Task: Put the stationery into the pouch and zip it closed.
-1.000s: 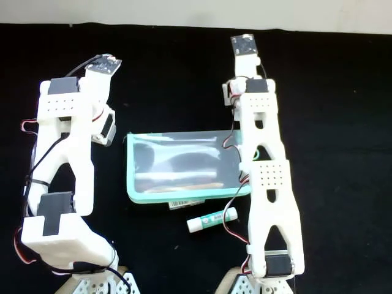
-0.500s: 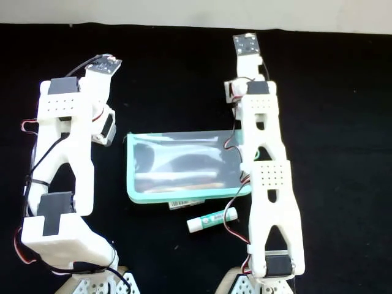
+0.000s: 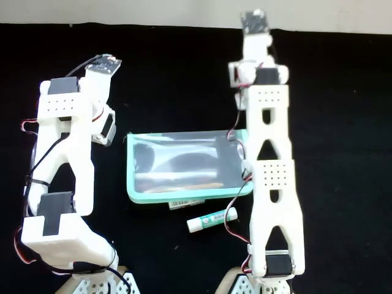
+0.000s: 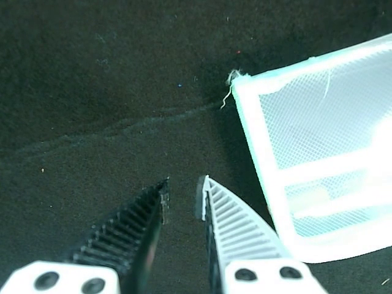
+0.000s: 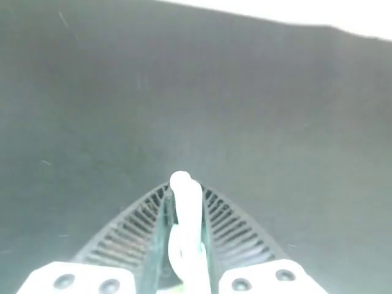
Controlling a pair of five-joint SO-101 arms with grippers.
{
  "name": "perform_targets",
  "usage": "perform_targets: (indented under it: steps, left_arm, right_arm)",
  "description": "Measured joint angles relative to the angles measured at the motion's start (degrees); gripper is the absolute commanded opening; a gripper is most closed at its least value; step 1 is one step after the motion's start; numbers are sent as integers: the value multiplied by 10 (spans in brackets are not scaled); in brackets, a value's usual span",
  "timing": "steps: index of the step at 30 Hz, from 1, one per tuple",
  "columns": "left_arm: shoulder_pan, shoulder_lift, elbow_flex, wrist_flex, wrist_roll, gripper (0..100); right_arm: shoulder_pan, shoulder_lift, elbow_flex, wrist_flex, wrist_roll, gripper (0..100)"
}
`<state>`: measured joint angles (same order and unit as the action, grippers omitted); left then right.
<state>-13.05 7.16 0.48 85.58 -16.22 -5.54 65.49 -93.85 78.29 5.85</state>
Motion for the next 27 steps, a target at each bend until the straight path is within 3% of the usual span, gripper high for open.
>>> perform_targets:
  steps: [5,13,27]
  left_arm:
    - [1,-6,0,0,0,108]
    - [47,-133,0,13,-1,108]
    - [57,-338,44,33,-1,109]
  right_arm:
    - [-11,-187,-2,62,0,7]
    - [-84,-462,-16,149,0,6]
    - [-172,-599,-19,171,0,6]
